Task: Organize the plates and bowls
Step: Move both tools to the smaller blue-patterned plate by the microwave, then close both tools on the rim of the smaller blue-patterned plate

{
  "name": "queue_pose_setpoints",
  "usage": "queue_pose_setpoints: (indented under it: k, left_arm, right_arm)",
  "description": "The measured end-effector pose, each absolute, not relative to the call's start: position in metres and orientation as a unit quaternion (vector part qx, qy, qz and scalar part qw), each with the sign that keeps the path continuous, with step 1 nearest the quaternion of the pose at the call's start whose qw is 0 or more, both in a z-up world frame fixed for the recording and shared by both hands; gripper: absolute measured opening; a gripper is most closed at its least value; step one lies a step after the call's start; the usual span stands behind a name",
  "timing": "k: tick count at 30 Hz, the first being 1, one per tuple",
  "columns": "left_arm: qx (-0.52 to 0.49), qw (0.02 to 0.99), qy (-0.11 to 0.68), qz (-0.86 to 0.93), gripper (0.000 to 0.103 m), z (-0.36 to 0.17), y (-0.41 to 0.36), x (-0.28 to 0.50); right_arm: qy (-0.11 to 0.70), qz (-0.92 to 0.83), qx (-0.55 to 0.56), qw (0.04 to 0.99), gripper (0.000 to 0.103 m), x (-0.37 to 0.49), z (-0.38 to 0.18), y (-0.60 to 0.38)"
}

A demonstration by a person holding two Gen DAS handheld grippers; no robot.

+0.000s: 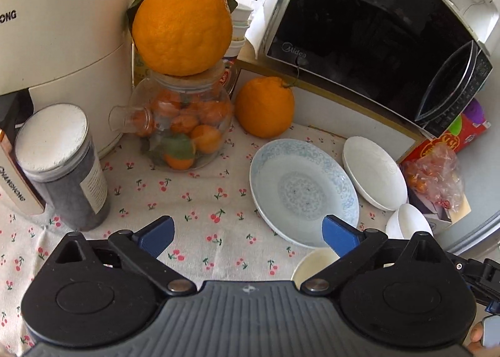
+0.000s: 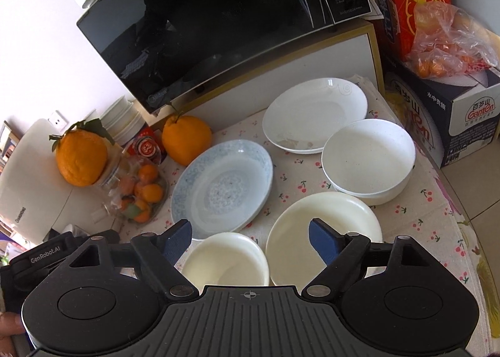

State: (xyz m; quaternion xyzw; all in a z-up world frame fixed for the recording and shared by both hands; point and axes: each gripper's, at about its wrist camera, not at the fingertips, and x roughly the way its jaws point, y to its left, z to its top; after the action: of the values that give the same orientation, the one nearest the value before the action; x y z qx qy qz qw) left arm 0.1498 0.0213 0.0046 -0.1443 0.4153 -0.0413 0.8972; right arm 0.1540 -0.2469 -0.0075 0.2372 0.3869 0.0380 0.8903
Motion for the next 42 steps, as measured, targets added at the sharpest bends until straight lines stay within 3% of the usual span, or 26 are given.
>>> queue_pose_setpoints:
  k: [4,10,12,15,19,21,26,31,42]
  left_arm:
    - [-0.146,0.894,0.423,-0.023,0.102,-0.004,0.016,0.169]
    - [-0.148,0.893,0.424,-0.031,0.092,-0.016,0.006,0.195]
    - [-0.14,0.893,0.427,-0.036,0.08,-0.021,0.0,0.204]
    - [-0.138,0.885,0.443,-0.038,0.065,-0.033,-0.004,0.214]
    - [-0.139,0.877,0.458,-0.03,0.057,-0.046,-0.001,0.226]
    - [-0.142,0.876,0.46,-0.027,0.053,-0.049,0.0,0.23]
    - [-0.138,0.874,0.464,-0.031,0.048,-0.056,-0.002,0.237]
    - [-0.134,0.873,0.468,-0.025,0.04,-0.063,-0.004,0.246]
    - [-0.115,0.878,0.463,-0.033,0.03,-0.074,-0.013,0.256]
  right_arm:
    - [0.399,0.034,0.24,0.884,0.084,0.177,-0.015,-0.248]
    - [0.401,0.042,0.242,0.883,0.084,0.203,-0.022,-0.241]
    - [0.401,0.042,0.24,0.883,0.083,0.213,-0.024,-0.236]
    - [0.408,0.044,0.238,0.88,0.072,0.228,-0.032,-0.231]
    - [0.427,0.039,0.239,0.871,0.048,0.246,-0.047,-0.228]
    - [0.434,0.033,0.233,0.87,0.043,0.252,-0.053,-0.227]
    - [0.442,0.015,0.223,0.869,0.04,0.264,-0.064,-0.226]
    - [0.454,0.003,0.207,0.866,0.027,0.273,-0.075,-0.223]
    - [0.467,-0.01,0.189,0.864,0.023,0.283,-0.093,-0.215]
